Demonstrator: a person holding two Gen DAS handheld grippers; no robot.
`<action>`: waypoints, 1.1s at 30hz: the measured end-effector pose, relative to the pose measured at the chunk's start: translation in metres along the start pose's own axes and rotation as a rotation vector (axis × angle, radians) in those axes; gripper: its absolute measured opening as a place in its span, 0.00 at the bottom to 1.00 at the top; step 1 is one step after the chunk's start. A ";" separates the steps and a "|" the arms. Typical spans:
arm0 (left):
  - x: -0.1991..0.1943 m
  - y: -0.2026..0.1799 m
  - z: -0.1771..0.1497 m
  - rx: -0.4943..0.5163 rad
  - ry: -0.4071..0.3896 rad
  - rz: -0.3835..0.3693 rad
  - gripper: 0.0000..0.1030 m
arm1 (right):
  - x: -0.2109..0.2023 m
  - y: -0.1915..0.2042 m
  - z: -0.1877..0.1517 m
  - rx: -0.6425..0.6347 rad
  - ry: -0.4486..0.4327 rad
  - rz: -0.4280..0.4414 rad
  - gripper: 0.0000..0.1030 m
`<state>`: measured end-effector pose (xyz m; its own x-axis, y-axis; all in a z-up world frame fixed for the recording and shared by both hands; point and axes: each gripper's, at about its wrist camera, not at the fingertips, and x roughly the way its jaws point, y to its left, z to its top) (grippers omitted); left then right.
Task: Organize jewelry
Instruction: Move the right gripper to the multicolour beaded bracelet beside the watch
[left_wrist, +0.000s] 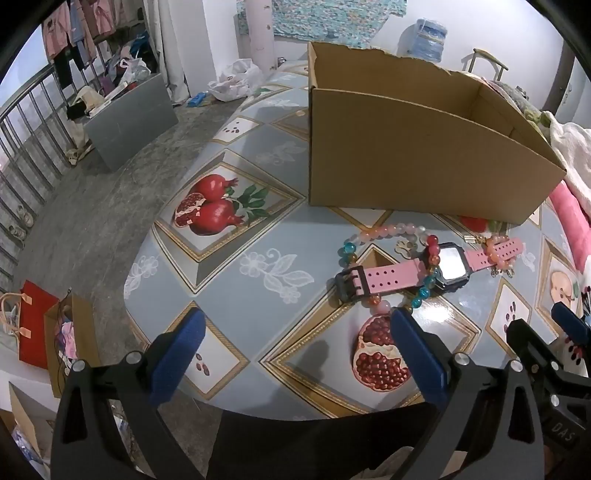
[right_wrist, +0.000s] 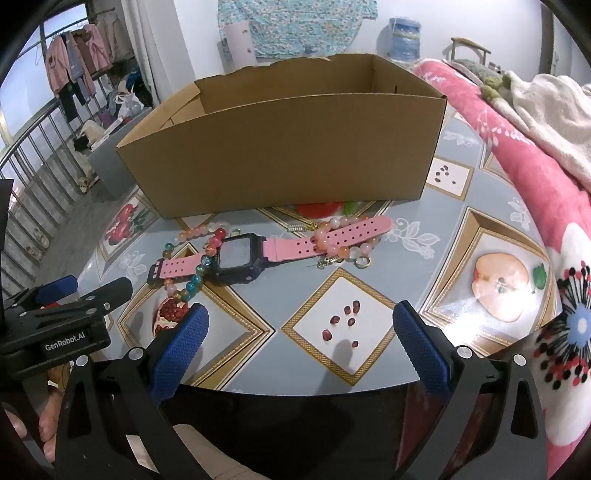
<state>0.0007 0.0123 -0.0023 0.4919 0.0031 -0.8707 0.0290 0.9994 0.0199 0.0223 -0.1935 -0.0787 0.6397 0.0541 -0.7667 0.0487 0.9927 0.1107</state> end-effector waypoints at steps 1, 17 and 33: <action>0.001 0.002 0.000 -0.003 -0.001 -0.005 0.95 | 0.000 0.000 0.000 0.002 -0.003 0.003 0.93; -0.003 0.053 0.003 0.005 -0.261 -0.237 0.95 | 0.010 0.010 0.016 0.004 -0.011 0.203 0.73; 0.026 0.040 0.017 0.112 -0.225 -0.400 0.72 | 0.037 0.037 0.040 -0.071 0.073 0.304 0.43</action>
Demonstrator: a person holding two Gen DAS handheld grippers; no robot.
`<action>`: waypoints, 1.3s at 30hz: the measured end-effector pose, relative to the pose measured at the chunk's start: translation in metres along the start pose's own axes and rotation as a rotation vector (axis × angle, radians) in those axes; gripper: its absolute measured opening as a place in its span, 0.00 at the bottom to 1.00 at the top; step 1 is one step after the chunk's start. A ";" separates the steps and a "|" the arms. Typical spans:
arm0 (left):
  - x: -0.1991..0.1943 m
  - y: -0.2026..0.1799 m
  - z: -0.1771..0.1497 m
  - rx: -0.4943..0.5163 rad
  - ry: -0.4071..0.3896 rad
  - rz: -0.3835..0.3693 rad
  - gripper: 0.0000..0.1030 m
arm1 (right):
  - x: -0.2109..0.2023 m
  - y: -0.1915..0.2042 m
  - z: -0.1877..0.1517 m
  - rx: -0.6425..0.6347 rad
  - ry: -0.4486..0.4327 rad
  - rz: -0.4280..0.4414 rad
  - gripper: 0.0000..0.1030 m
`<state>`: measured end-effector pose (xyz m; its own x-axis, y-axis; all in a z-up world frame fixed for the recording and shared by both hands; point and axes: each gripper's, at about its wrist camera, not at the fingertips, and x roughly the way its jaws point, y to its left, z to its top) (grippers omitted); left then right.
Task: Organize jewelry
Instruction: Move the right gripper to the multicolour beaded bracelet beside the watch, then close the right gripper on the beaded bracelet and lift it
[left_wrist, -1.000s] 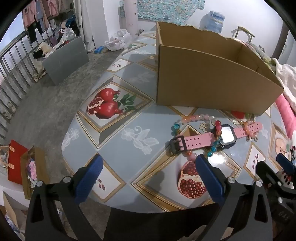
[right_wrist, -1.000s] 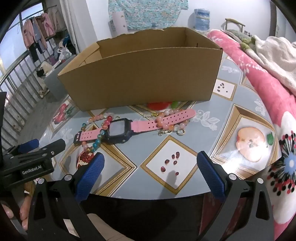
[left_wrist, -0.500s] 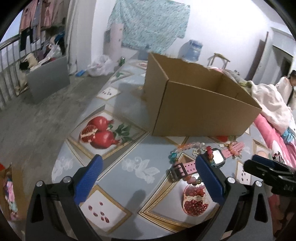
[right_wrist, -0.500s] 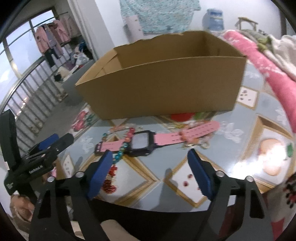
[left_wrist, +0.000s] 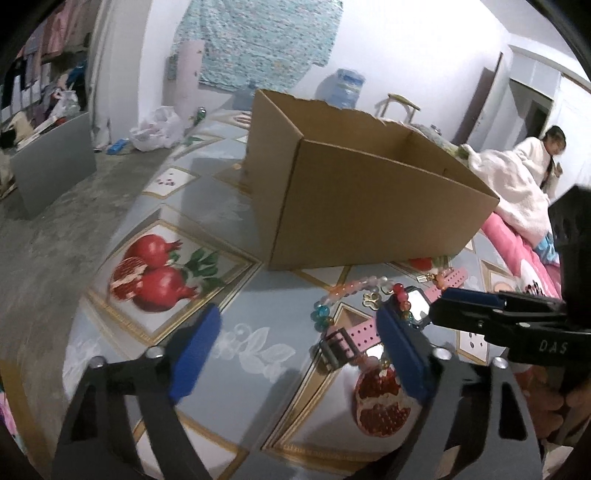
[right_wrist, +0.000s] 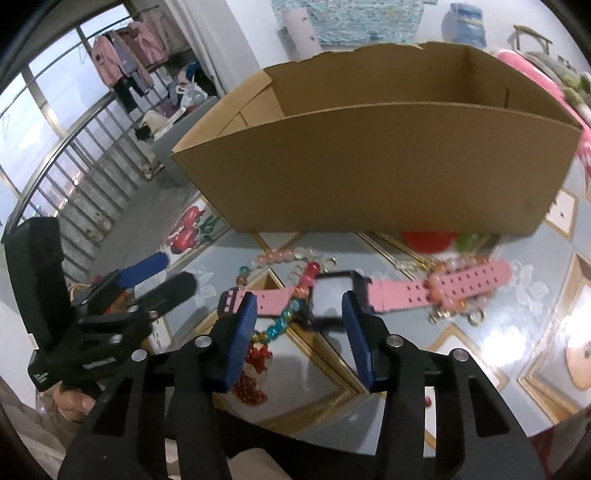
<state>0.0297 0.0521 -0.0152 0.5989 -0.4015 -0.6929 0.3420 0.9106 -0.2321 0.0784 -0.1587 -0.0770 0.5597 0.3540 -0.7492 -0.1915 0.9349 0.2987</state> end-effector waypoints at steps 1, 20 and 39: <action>0.006 -0.001 0.003 0.007 0.016 -0.015 0.68 | 0.001 0.000 0.002 -0.006 0.003 -0.003 0.42; 0.058 -0.020 0.020 0.152 0.219 -0.055 0.24 | 0.047 0.007 0.036 -0.123 0.195 -0.088 0.30; 0.037 0.002 0.025 0.069 0.145 -0.058 0.08 | 0.030 0.000 0.042 -0.076 0.184 0.108 0.08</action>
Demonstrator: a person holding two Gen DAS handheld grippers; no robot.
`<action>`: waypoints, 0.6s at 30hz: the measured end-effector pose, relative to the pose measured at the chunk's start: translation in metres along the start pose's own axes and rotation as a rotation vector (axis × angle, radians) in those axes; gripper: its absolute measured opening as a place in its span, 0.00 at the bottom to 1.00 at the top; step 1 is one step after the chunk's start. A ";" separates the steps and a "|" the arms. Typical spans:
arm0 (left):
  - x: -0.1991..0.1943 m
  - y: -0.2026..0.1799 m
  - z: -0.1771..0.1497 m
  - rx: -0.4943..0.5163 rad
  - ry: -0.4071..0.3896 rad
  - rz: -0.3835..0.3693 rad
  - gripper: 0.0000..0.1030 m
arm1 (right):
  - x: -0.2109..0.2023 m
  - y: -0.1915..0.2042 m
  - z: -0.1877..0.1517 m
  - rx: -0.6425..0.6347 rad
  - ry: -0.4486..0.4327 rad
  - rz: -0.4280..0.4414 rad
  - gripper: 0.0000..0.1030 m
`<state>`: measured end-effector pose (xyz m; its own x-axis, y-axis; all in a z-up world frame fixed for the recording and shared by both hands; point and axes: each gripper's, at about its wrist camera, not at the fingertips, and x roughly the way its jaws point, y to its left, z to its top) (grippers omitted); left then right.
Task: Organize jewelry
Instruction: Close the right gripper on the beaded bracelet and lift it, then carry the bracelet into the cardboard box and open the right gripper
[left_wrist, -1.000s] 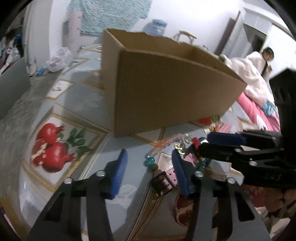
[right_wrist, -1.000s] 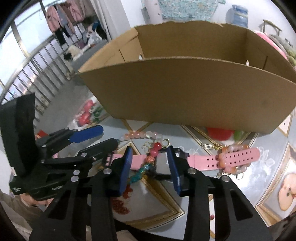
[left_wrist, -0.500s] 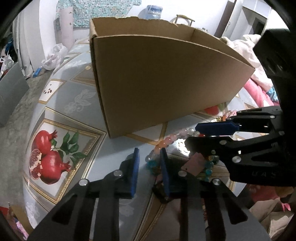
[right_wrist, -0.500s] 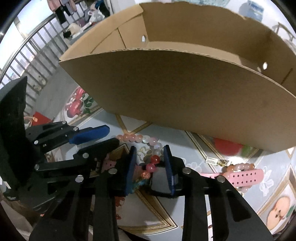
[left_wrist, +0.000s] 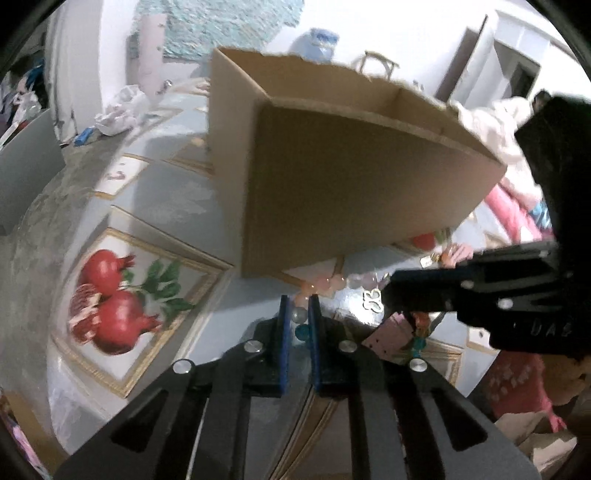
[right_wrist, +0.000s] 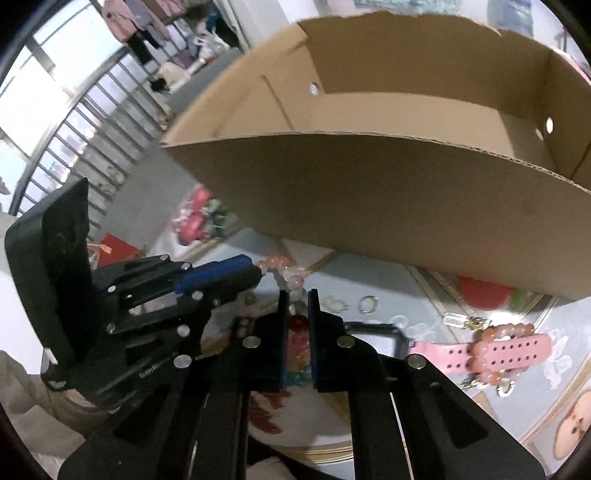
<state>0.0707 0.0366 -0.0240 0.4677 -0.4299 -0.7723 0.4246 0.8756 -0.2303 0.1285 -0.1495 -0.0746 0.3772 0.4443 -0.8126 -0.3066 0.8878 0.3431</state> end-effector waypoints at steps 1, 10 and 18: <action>-0.005 0.002 -0.001 -0.010 -0.015 0.001 0.08 | -0.003 0.001 -0.002 0.000 -0.010 0.014 0.08; -0.060 -0.001 -0.003 -0.053 -0.146 -0.001 0.08 | -0.024 0.029 -0.001 -0.007 -0.126 0.101 0.08; -0.109 -0.018 -0.001 -0.002 -0.251 0.019 0.08 | -0.032 0.043 -0.007 -0.034 -0.200 0.143 0.08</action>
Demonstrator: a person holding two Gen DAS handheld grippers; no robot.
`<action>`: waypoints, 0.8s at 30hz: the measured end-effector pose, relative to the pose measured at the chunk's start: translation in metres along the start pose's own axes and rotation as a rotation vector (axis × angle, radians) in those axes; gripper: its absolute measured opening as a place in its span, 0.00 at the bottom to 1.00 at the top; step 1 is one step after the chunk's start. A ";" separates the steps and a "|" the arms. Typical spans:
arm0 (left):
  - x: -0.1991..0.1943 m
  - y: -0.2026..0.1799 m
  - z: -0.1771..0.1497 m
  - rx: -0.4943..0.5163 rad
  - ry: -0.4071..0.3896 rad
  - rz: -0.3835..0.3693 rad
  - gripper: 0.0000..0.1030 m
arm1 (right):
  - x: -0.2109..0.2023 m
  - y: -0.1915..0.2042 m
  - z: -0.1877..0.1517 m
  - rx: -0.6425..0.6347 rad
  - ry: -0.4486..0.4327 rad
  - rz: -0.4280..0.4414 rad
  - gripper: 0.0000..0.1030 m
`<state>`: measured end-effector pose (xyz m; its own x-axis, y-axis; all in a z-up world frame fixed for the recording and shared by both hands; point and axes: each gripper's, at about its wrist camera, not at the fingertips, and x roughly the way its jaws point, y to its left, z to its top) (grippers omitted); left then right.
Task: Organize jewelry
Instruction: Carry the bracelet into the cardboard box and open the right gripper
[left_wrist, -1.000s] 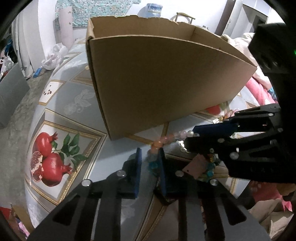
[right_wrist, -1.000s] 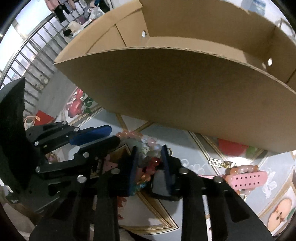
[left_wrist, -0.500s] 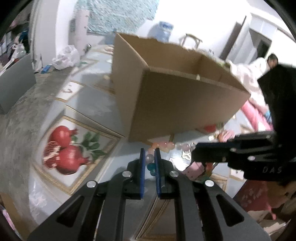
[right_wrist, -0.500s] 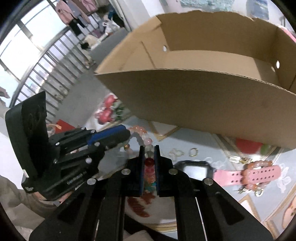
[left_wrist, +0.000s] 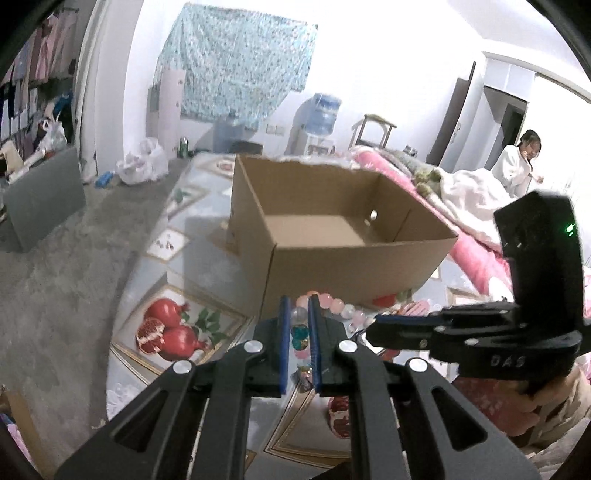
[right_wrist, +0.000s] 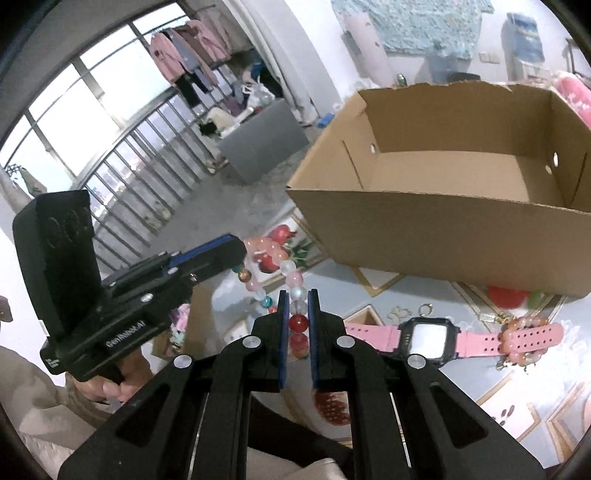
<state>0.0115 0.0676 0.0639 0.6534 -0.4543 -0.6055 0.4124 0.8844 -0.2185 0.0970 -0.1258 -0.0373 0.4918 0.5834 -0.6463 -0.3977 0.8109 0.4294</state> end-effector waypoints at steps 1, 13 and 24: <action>-0.004 -0.001 0.002 0.003 -0.008 0.001 0.08 | -0.002 0.002 0.002 -0.002 -0.011 0.007 0.08; -0.008 -0.025 0.093 0.087 -0.139 -0.037 0.09 | -0.050 -0.009 0.080 -0.085 -0.155 -0.035 0.08; 0.141 -0.007 0.156 0.113 0.143 0.067 0.09 | 0.041 -0.111 0.170 0.068 0.119 -0.049 0.08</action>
<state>0.1995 -0.0190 0.0992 0.5880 -0.3680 -0.7203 0.4450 0.8908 -0.0919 0.2930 -0.1838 -0.0043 0.4128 0.5366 -0.7360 -0.3197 0.8420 0.4345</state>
